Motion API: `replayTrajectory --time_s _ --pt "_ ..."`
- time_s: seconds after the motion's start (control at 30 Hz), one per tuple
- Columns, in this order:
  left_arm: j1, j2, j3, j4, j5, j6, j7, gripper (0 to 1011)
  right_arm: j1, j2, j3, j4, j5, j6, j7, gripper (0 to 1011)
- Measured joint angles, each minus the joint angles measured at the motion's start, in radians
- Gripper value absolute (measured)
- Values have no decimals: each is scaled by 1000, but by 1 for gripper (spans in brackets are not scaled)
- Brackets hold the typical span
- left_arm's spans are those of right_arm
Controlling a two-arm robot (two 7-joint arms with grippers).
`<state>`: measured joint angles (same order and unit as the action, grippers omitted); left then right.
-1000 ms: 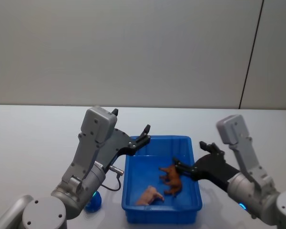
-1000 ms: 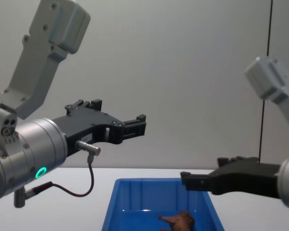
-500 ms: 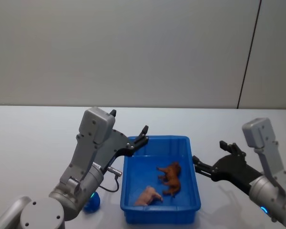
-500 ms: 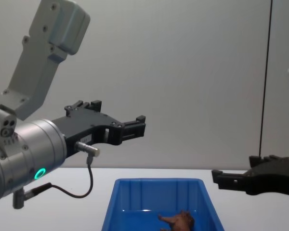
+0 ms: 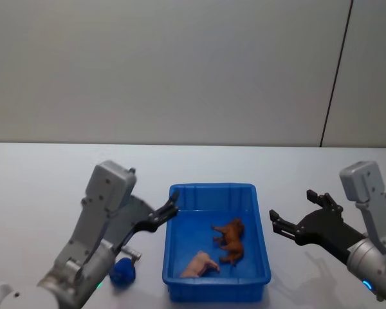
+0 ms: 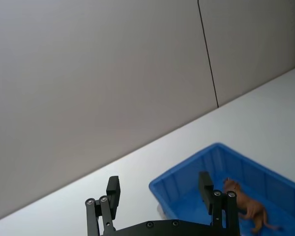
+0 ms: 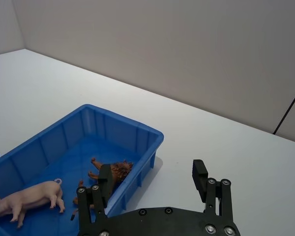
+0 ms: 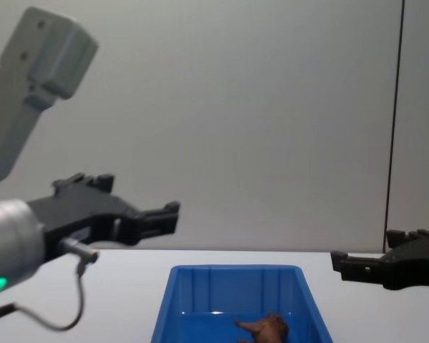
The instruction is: Pick up the two dolls from the table and place them into the box.
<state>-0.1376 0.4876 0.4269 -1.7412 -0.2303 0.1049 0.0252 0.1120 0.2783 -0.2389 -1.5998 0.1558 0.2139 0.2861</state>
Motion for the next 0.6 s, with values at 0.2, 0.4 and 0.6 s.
replayTrajectory --time_s 0.2,0.4,0.6 --pt "63 60 -13 -50 -37 30 32 1001 -3 5 3 -2 2 -4 -1 1001" --pt "125 117 -27 -77 -81 44 60 1001 -5 7 5 -3 4 -6 -1 1001" --pt "160 144 -36 -66 -111 37 64 1001 -6 9 6 -3 5 -8 -1 1001"
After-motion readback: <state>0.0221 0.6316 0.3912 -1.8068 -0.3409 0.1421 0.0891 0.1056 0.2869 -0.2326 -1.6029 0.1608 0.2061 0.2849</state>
